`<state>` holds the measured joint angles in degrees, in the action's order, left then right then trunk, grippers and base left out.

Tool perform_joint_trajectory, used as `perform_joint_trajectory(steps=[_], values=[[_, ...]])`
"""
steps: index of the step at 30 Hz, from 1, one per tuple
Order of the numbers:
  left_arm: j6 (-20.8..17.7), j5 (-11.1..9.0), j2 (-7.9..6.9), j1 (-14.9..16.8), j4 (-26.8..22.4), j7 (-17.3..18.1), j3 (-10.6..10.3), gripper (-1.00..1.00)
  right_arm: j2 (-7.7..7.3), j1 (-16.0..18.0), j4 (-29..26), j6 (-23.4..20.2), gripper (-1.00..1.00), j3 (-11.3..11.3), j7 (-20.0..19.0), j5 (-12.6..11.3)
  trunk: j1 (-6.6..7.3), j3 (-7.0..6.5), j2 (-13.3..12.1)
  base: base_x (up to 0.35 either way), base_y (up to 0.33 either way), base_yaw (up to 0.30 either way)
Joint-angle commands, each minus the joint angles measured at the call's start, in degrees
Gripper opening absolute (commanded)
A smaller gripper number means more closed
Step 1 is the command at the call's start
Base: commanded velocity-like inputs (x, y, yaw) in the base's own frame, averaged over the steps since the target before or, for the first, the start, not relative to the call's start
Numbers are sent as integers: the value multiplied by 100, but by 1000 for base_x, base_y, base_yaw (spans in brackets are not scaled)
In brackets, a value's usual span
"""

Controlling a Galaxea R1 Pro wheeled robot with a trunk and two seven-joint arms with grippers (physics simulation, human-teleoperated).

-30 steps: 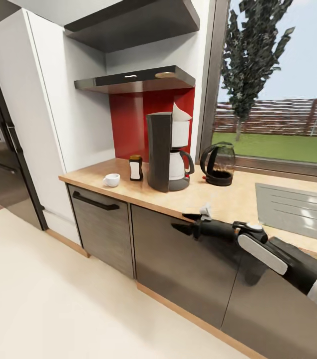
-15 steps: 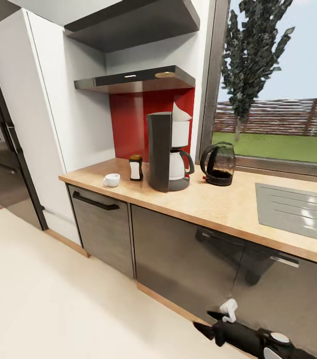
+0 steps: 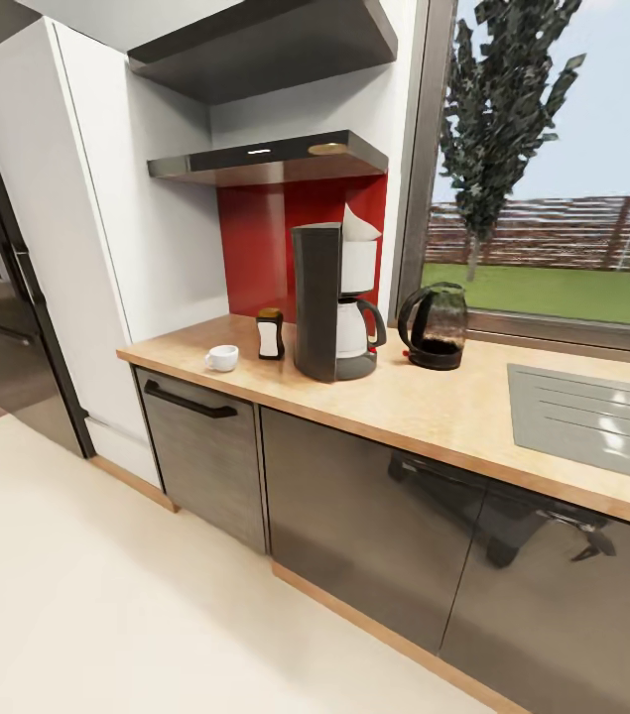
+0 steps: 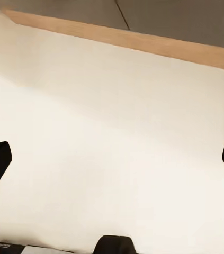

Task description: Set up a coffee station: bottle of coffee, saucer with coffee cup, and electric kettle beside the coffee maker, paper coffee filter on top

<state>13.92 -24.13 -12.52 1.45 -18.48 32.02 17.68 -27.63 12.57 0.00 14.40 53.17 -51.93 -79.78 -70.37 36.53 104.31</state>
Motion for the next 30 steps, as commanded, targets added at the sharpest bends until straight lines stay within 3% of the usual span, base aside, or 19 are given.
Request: perform_joint_trajectory(steps=[1, 13, 30], values=[[-2, -39, 2, 2, 6, 41, 12, 100, -1, 2, 82, 36, 100, 47, -37, -152, 1, 6, 3, 0, 0, 0], [0, -39, 4, 5, 3, 39, 1, 100, 0, 1, 157, 16, 100, 53, -250, -287, 1, 6, 3, 0, 0, 0], [5, -39, 4, 4, 3, 2, 0, 100, 3, 1, 158, 19, 100, 53, -265, -292, 1, 6, 3, 0, -25, -232]])
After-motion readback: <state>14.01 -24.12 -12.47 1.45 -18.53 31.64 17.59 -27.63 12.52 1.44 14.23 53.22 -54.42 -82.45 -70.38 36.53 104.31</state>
